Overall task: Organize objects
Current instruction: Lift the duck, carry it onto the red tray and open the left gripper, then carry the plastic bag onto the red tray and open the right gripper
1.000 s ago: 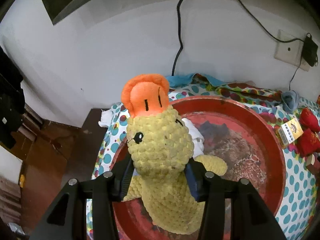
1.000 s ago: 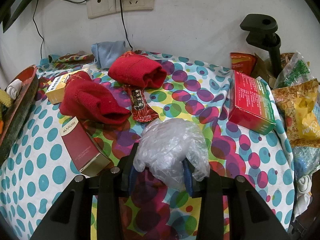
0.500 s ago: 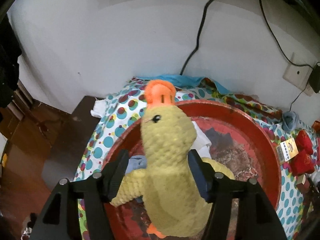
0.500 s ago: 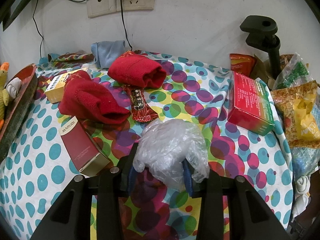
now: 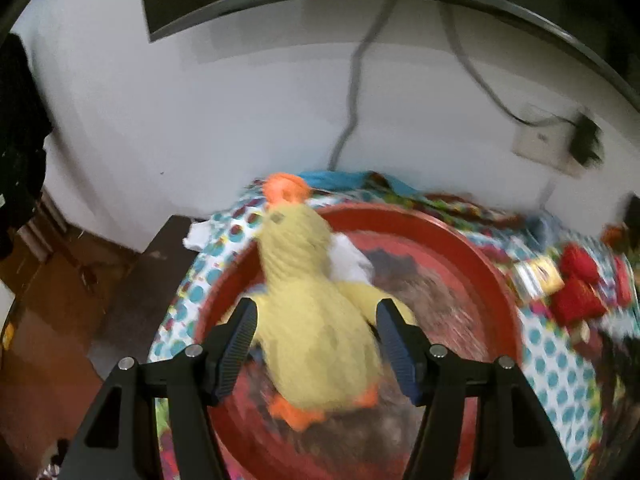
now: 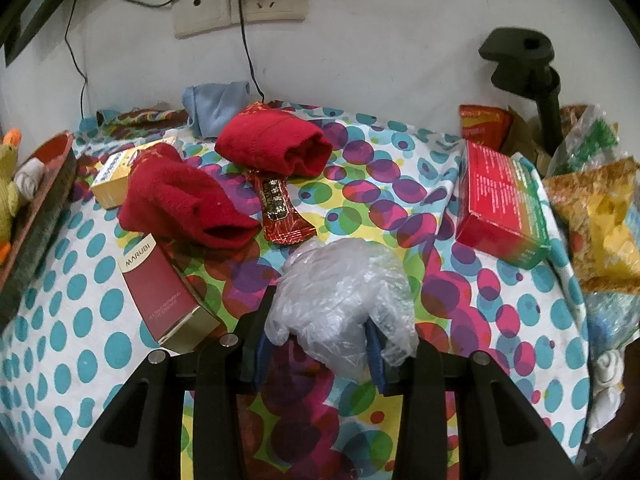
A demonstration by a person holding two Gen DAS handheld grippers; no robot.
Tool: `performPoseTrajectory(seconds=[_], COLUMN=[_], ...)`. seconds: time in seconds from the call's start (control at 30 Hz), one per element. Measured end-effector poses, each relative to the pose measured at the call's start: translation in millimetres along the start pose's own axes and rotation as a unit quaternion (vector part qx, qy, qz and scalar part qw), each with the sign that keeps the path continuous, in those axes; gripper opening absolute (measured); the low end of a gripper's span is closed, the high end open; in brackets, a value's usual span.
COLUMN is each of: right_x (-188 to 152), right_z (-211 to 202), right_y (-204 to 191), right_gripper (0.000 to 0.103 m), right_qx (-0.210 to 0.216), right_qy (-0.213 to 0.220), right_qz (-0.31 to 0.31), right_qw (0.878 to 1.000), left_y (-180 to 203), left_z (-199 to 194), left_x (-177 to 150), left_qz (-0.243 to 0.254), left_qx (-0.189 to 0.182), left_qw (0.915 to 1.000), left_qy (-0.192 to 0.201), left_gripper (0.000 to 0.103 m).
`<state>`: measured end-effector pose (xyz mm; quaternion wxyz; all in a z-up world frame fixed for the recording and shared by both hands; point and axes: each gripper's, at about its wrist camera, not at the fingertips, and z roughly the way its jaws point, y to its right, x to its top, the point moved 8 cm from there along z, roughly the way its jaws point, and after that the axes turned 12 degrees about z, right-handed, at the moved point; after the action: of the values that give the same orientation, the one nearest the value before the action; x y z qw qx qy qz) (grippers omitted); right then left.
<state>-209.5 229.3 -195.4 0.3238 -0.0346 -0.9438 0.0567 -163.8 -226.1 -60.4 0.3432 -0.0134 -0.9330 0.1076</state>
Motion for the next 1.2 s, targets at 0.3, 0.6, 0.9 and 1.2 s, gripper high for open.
performPoseTrajectory(seconds=[0.3,0.6,0.9,1.2], right_x=[-0.2,1.4,0.7,-1.4], right_z=[-2.7,-11.2,-23.9,-37.9], right_y=[2.1,9.1,31.6,58.7], right_gripper=[0.035,0.035,0.035,0.035], right_qx=[-0.005,-0.014,-0.037,-0.056], right_qy=[0.004,0.023,0.035,0.037], right_qz=[-0.001,-0.002,0.0,-0.005], right_qw=[1.0,1.0,0.999,0.998], left_y=[67.6,95.2,108.1,119.2], left_z=[-29.8,-27.2,-34.0,-45.4], left_x=[-44.8,-77.8,-107.3,-141.1], left_qz=[0.031,0.02,0.05,0.067], left_qx=[-0.071,-0.098,-0.063,-0.067], left_qw=[0.997,0.9948,0.9967,0.9954], left_qy=[-0.003,-0.017,-0.013,-0.013], left_gripper=[0.064,0.064,0.064,0.064])
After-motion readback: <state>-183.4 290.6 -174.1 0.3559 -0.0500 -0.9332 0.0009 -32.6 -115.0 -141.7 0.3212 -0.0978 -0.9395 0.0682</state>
